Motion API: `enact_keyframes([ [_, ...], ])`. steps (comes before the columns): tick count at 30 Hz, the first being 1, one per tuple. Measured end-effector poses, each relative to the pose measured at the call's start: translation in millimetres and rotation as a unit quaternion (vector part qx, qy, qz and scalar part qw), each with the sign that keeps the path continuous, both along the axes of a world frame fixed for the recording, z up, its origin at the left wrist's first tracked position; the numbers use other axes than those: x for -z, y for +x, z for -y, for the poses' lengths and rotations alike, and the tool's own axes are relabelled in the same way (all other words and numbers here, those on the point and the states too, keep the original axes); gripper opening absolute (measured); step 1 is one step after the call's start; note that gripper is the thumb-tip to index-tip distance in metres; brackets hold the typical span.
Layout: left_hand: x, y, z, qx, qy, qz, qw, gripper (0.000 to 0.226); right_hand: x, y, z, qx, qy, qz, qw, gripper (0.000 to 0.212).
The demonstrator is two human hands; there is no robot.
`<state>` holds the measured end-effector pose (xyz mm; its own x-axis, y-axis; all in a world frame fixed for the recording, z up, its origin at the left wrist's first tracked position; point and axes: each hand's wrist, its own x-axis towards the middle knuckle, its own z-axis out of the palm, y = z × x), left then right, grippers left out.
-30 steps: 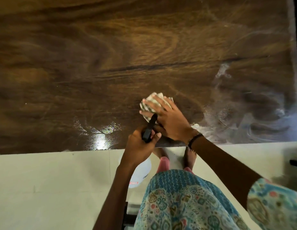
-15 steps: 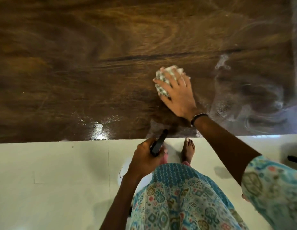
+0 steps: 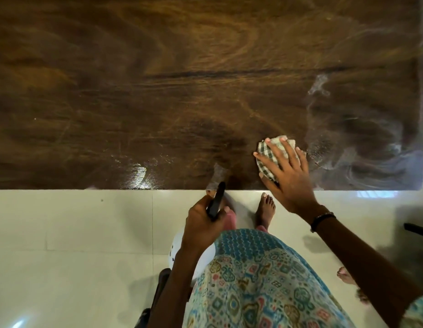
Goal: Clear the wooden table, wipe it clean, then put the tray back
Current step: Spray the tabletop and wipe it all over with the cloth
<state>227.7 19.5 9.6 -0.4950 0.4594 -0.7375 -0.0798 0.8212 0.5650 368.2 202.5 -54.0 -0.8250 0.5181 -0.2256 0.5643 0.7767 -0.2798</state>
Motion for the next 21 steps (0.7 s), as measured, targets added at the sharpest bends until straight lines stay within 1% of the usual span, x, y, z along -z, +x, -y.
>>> enact_keyframes([
  [2,-2.4,-8.0,2.1,-0.027,0.011,-0.031,0.999,0.015,1.5,-18.3,23.1,-0.004,-0.012,-0.009,1.0,0.051],
  [4,-7.0,-17.4,3.0,-0.043,0.018,-0.057,0.997,0.014,3.5,-46.2,51.1,-0.042,-0.032,-0.027,0.998,0.052],
  [6,-12.2,-25.2,4.3,-0.044,0.025,-0.071,0.996,0.014,5.2,-79.3,82.3,-0.083,-0.038,-0.052,0.994,0.048],
  [9,-17.1,-35.5,6.0,-0.049,0.037,-0.08,0.995,0.017,6.9,-113.8,115.5,-0.124,-0.035,-0.038,0.991,0.048],
  [11,-20.0,-41.0,4.9,-0.044,0.036,-0.076,0.996,0.016,10.9,-112.0,112.7,-0.146,-0.033,-0.036,0.988,0.05],
  [13,-20.7,-45.0,1.9,-0.032,0.027,-0.079,0.996,0.013,12.5,-87.9,97.6,-0.151,-0.043,-0.046,0.987,0.05],
  [15,-19.2,-46.8,-2.5,-0.02,0.02,-0.08,0.996,0.012,10.9,-46.9,77.1,-0.124,-0.03,-0.017,0.992,0.054],
  [18,-16.7,-45.5,-9.9,-0.019,0.022,-0.055,0.998,0.011,0.7,17.8,41.3,-0.025,-0.011,0.019,0.999,0.055],
  [21,-17.4,-39.6,-18.5,-0.018,0.032,-0.03,0.999,0.011,-5.1,33.2,24.4,0.068,-0.009,0.032,0.997,0.054],
])
